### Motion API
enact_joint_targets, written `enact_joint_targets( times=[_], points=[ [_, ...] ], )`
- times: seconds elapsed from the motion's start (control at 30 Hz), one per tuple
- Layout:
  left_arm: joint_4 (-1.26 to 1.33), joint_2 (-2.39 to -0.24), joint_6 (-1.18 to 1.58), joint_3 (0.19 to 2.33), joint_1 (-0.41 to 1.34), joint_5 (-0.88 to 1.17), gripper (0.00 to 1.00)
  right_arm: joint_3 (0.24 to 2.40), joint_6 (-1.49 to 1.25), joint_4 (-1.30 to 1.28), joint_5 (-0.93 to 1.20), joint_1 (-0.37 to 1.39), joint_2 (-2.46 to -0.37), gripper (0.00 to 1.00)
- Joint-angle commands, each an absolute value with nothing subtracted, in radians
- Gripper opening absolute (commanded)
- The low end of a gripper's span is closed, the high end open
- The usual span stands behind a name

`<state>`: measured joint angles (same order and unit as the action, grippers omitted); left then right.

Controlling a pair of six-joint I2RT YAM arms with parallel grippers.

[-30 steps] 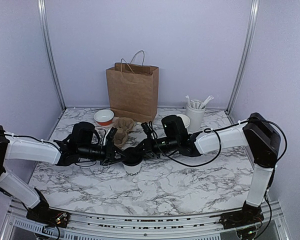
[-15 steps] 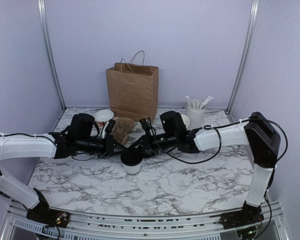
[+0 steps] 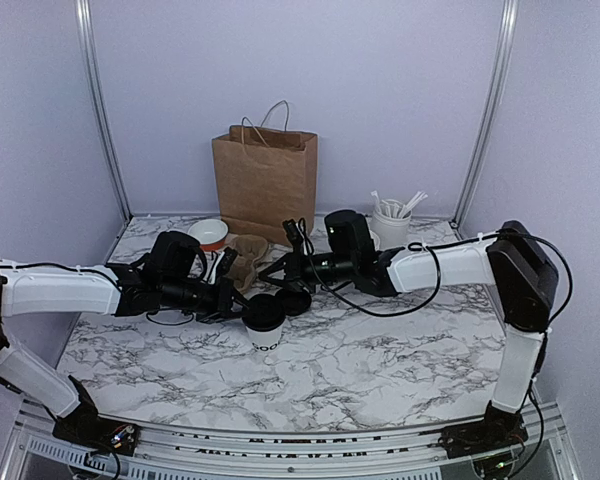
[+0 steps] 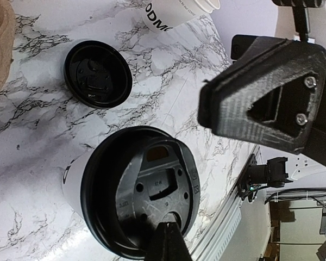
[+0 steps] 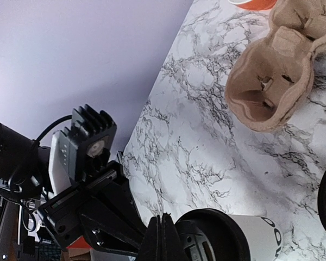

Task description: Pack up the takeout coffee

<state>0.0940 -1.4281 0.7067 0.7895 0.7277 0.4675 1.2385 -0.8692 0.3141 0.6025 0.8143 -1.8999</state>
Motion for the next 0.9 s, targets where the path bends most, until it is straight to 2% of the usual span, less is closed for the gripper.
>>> enact_joint_targets(
  times=[0.0,0.17,0.6,0.87],
  points=[
    [0.043,-1.446,0.681,0.821,0.733,0.444,0.00,1.196,-0.911,0.368,0.629,0.808,-1.972,0.00],
    [0.040,-1.456,0.678,0.827,0.733,0.445,0.00,1.147,-0.920,0.365,0.641,0.806,-2.000,0.00],
    [0.037,-1.457,0.676,0.833,0.733,0.440,0.00,1.209,-0.857,0.353,0.628,0.799,-1.887,0.00],
    [0.033,-1.457,0.676,0.838,0.735,0.434,0.00,1.144,-0.821,0.372,0.644,0.825,-1.809,0.00]
  ],
)
